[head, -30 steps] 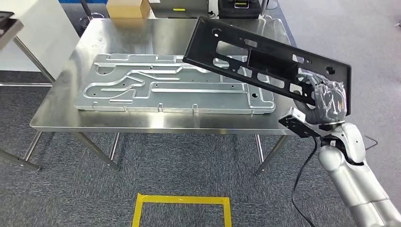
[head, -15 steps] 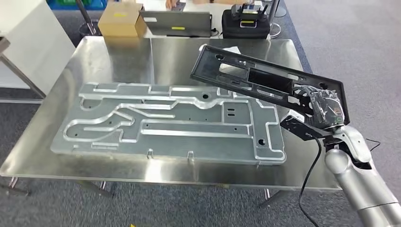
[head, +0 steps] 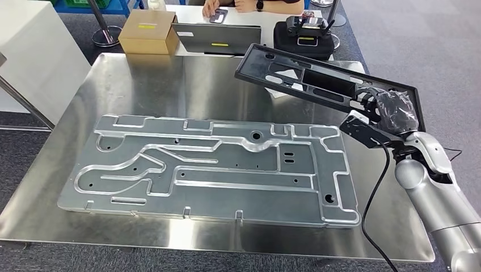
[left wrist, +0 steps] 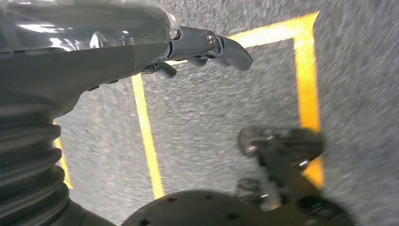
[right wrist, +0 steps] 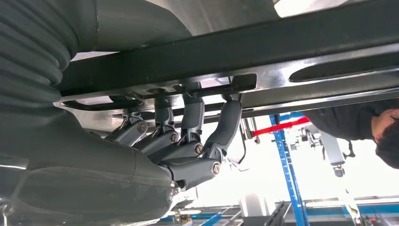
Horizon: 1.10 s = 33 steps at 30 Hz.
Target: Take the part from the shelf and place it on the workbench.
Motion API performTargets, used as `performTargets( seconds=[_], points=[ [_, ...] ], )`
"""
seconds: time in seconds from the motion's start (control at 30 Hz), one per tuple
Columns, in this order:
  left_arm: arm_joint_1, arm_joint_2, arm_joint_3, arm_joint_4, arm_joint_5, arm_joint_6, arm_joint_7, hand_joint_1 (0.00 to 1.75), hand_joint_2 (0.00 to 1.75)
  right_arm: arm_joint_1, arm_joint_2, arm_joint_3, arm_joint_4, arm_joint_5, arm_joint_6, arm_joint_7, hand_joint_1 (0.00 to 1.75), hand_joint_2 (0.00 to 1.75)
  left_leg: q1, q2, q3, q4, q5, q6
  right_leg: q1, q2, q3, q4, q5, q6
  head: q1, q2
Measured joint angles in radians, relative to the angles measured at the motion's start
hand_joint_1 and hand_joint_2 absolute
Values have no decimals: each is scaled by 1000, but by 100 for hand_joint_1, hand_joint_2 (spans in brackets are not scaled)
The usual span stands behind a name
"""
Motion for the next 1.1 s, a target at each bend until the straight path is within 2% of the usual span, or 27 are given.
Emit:
performTargets(
  seconds=[0.17, 0.3, 0.4, 0.57, 0.87, 0.97, 1.1],
  points=[
    [-4, 0, 29, 0, 21, -2, -21, 0, 175, 8, -3, -2, 12, 7, -1, -8, 175, 175, -3, -6, 2, 0, -9, 13, -1, -6, 10, -11, -3, 2, 0, 0],
    [-5, 0, 37, 0, 17, 1, -24, 0, 175, 11, 1, -2, 30, 28, 3, -19, 175, 175, -7, -6, 1, 0, -12, 18, -3, -9, 14, -18, -7, 15, 0, 0],
    [-8, 1, 39, 0, 0, 8, -19, 0, 175, -14, 37, 6, 81, 59, 13, -18, 175, 175, -8, -5, 2, 0, -13, 20, -5, -9, 14, -19, -7, 27, 0, 0],
    [-19, 5, 36, 0, -26, 7, -12, 0, 175, -101, 165, 60, 247, 102, 9, -8, 175, 175, -8, -2, 7, 0, -13, 19, -4, -8, 14, -16, -7, 33, 0, 0],
    [-28, 6, 31, 0, -28, 17, 8, 0, 175, -217, 447, 164, 590, 119, 2, 6, 175, 175, -5, -1, 12, -1, -10, 13, -1, -8, 14, -8, -9, 30, 0, 0],
    [-28, 6, 31, 0, -22, 23, 18, 0, 175, -221, 513, 189, 658, 126, 1, 24, 175, 175, -4, -1, 12, -1, -10, 12, -1, -8, 14, -7, -10, 29, 0, 0],
    [-28, 6, 31, 0, -30, 26, 28, 0, 175, -224, 566, 209, 716, 129, -3, 48, 175, 175, -4, -1, 12, -1, -10, 12, -1, -8, 14, -7, -11, 28, 0, 0]
  ],
)
